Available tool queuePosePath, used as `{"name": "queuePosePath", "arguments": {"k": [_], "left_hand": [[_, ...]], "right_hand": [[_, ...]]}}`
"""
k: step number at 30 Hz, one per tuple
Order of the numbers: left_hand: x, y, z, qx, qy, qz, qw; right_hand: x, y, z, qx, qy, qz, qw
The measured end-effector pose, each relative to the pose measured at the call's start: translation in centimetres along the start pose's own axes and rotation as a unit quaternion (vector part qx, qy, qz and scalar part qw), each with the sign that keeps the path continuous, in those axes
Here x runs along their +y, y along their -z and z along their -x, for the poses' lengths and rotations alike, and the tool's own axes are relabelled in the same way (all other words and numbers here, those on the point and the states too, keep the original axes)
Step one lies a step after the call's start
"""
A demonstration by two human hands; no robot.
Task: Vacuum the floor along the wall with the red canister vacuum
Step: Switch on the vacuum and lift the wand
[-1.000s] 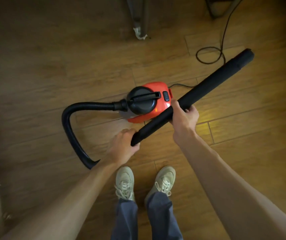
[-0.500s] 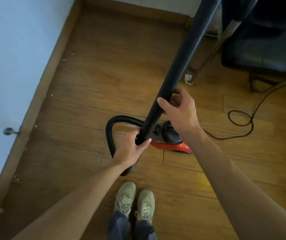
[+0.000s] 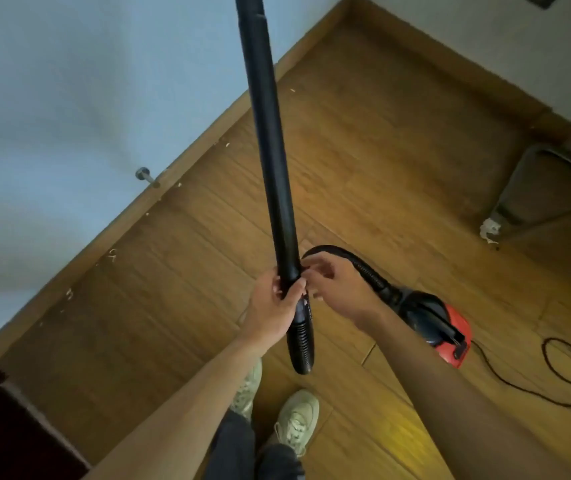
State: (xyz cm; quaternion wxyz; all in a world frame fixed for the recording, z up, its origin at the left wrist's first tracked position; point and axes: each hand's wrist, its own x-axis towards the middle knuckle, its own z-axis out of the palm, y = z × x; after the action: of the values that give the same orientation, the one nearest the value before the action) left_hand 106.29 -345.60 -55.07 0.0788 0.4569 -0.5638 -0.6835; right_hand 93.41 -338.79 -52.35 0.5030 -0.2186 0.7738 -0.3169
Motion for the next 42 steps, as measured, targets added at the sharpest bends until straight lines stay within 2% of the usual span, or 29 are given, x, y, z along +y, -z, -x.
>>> {"name": "queuePosePath", "arguments": {"k": [3, 7, 11, 18, 27, 37, 42], "left_hand": [[-1.7, 2.3, 0.0, 0.065, 0.047, 0.036, 0.996], [-3.8, 4.7, 0.2, 0.126, 0.124, 0.117, 0.977], [-6.1, 7.1, 0.7, 0.165, 0.185, 0.223, 0.943], [-8.3, 9.5, 0.3, 0.199, 0.268, 0.291, 0.897], [-9.2, 8.5, -2.6, 0.145, 0.341, 0.264, 0.89], [-9.4, 0.3, -4.2, 0.116, 0.376, 0.226, 0.891], [-9.5, -5.8, -3.9, 0.08, 0.438, 0.182, 0.877]], "right_hand": [[1.6, -3.6, -0.5, -0.082, -0.023, 0.064, 0.994], [2.8, -7.1, -0.5, -0.18, -0.042, 0.09, 0.979], [4.1, -9.6, -0.9, -0.207, -0.051, 0.135, 0.968], [5.2, -11.6, -1.2, -0.186, -0.006, 0.195, 0.963], [6.2, -11.8, -3.2, -0.157, -0.005, 0.183, 0.97], [12.0, -6.2, -2.2, -0.058, -0.048, 0.143, 0.987], [16.4, -2.6, -0.3, -0.042, -0.052, 0.125, 0.99]]}}
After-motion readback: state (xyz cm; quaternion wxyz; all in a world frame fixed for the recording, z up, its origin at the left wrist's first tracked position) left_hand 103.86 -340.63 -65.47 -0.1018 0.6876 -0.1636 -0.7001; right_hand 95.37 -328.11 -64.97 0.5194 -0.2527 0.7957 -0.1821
